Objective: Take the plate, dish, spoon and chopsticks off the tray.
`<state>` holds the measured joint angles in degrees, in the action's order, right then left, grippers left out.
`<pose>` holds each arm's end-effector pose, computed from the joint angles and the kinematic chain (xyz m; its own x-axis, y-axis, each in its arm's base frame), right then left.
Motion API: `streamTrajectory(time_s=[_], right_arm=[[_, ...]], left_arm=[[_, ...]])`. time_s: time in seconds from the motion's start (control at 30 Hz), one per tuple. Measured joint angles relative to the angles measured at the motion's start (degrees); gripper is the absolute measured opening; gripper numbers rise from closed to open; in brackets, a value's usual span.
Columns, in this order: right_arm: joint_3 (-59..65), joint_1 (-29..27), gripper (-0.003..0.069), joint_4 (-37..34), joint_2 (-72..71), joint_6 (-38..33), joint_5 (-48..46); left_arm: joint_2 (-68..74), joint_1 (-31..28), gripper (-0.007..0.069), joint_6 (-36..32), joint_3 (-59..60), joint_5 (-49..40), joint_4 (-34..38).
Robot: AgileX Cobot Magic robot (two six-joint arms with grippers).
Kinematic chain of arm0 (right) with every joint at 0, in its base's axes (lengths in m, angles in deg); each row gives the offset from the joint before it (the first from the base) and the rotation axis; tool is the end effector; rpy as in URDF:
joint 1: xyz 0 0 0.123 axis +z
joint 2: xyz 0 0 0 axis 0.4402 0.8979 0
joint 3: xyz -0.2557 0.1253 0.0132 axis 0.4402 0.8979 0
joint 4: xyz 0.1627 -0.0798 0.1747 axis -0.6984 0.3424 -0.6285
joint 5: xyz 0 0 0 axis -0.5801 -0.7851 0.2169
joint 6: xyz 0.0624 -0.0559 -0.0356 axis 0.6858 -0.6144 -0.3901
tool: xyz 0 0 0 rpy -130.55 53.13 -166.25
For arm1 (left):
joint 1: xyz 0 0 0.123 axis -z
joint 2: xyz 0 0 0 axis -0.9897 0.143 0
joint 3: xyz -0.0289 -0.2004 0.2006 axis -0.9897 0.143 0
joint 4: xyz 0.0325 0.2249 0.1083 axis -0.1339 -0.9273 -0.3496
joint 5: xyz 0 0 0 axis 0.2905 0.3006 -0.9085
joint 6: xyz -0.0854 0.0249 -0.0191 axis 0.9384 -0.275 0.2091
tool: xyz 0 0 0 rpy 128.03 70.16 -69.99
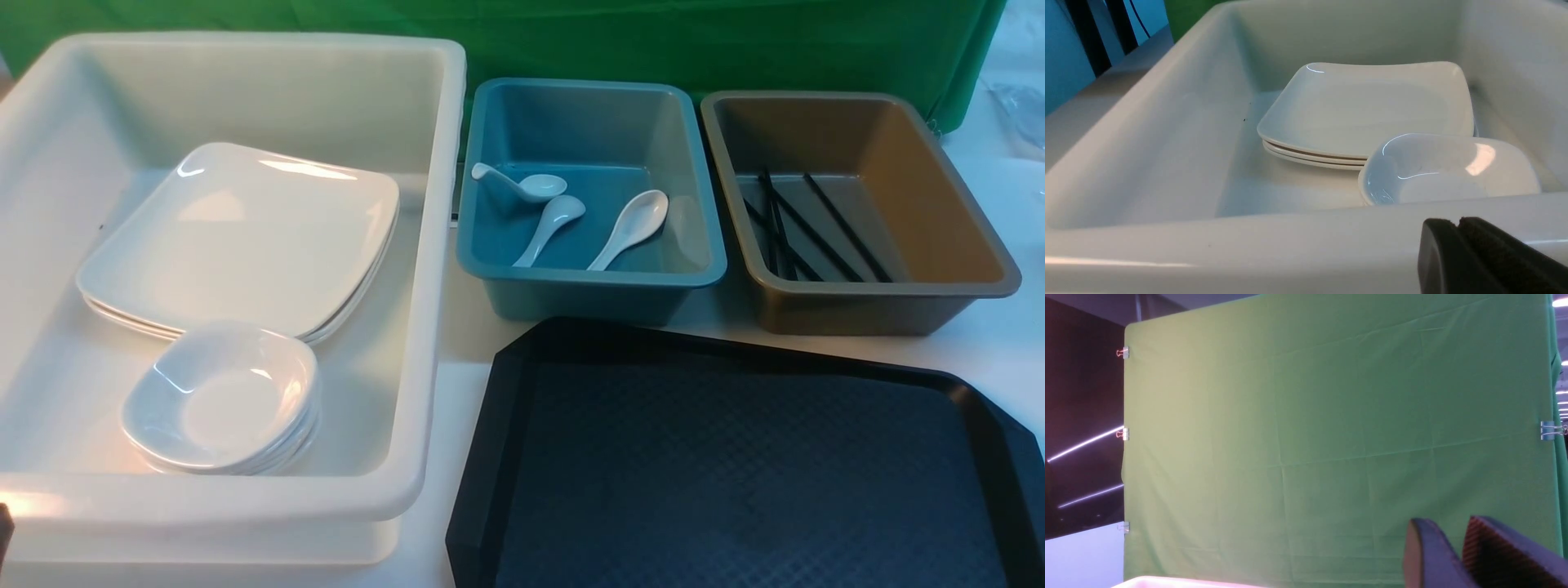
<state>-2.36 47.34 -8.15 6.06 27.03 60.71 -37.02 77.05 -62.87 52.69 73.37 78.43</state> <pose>-0.0116 -0.0053 0.3774 0.4798 0.2414 -0.8435 -0.3815 0.9231 0.0472 0.0554 0.0035 0.1904 -0.1576 0.1257 -0.9795 -0.0509 0.9895 0.1351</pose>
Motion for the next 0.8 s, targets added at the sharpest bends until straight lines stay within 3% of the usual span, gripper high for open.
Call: streamTrajectory(time_s=[0.8], right_arm=[[0.0,0.0,0.0235,0.0,0.0,0.0,0.0]], left_arm=[[0.0,0.0,0.0016,0.1,0.0,-0.1,0.0]])
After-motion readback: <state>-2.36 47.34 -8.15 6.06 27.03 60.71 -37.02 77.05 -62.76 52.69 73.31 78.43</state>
